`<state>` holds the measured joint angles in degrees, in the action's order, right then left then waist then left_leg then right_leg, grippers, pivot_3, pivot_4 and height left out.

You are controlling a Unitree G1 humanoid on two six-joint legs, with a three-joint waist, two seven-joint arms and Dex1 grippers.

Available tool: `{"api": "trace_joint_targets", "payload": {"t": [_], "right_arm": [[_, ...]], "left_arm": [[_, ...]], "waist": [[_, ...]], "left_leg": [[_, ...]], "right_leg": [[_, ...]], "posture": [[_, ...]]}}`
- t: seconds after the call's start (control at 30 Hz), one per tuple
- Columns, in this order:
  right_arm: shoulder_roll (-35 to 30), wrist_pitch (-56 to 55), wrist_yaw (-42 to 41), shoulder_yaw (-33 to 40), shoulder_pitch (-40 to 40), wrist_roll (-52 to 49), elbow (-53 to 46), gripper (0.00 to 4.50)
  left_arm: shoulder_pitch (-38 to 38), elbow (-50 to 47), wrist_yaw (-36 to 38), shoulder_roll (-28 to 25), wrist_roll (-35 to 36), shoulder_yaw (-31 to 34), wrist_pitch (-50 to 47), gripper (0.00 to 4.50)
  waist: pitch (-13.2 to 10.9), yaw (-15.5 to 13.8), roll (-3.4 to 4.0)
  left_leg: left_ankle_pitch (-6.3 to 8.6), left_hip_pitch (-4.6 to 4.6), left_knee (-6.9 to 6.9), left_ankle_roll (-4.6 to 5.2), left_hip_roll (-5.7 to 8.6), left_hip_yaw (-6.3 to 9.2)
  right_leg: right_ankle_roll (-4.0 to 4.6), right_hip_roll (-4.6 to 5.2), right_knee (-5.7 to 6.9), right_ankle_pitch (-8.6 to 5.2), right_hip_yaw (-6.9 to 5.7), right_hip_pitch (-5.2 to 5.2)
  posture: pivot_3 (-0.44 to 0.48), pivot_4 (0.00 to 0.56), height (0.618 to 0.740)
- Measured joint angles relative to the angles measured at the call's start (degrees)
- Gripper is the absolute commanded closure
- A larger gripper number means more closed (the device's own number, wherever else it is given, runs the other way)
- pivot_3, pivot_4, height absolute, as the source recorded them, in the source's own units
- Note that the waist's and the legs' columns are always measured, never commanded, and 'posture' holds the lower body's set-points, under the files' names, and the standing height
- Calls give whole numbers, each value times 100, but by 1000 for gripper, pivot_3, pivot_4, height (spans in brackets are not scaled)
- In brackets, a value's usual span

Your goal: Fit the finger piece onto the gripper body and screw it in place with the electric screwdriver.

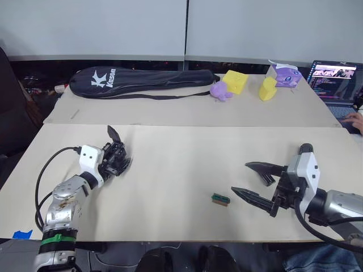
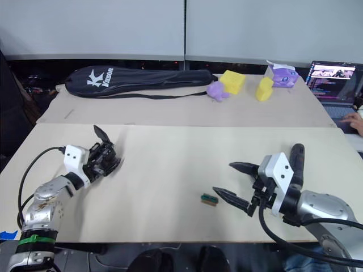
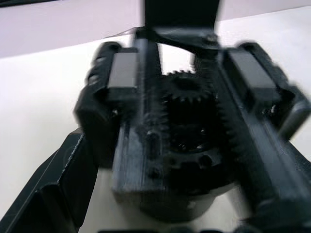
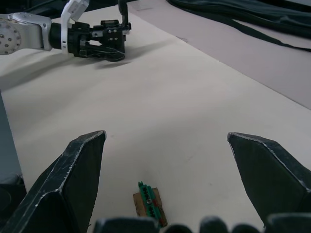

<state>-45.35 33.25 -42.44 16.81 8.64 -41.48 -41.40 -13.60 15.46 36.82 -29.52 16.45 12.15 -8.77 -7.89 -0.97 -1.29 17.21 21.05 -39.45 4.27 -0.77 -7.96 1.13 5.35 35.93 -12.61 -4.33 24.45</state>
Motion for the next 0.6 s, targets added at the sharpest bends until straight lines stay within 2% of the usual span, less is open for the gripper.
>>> {"api": "trace_joint_targets", "payload": {"t": [0.1,0.13,0.17,0.3,0.47,0.6], "right_arm": [[46,0,63,-54,-17,68,27,0],[58,-1,91,-54,-22,82,27,0],[62,-1,110,-54,-21,86,27,0],[108,-4,144,-57,-1,126,28,0],[158,-8,158,-121,7,211,28,0],[209,-8,202,-269,-57,255,28,0]], "left_arm": [[-29,200,-5,62,-59,-11,153,1286],[-29,201,18,100,-56,-12,205,1841],[-25,204,16,138,-54,-6,246,2124],[92,-13,-98,333,-54,24,272,2087],[425,-842,-492,880,-66,-249,96,2087],[517,-1569,-1248,1474,-338,-649,-301,2087]], "waist": [[0,16,0],[0,18,0],[0,19,-1],[0,9,-1],[-2,-34,-3],[-6,-38,-10]], "left_leg": [[0,2,-13,0,-1,2],[0,3,-19,0,-1,2],[1,6,-23,0,-2,6],[3,7,-25,5,-2,9],[6,12,-32,9,-1,12],[6,13,-33,9,-1,14]], "right_leg": [[0,0,5,0,-3,-1],[0,0,7,0,-3,-2],[-1,0,7,0,-5,-2],[-2,3,5,0,-6,-4],[-9,6,-2,4,-9,-8],[-10,4,-2,5,-8,-8]], "posture": [[0,150,740],[0,150,740],[0,150,740],[0,150,740],[0,150,740],[0,150,740]]}}
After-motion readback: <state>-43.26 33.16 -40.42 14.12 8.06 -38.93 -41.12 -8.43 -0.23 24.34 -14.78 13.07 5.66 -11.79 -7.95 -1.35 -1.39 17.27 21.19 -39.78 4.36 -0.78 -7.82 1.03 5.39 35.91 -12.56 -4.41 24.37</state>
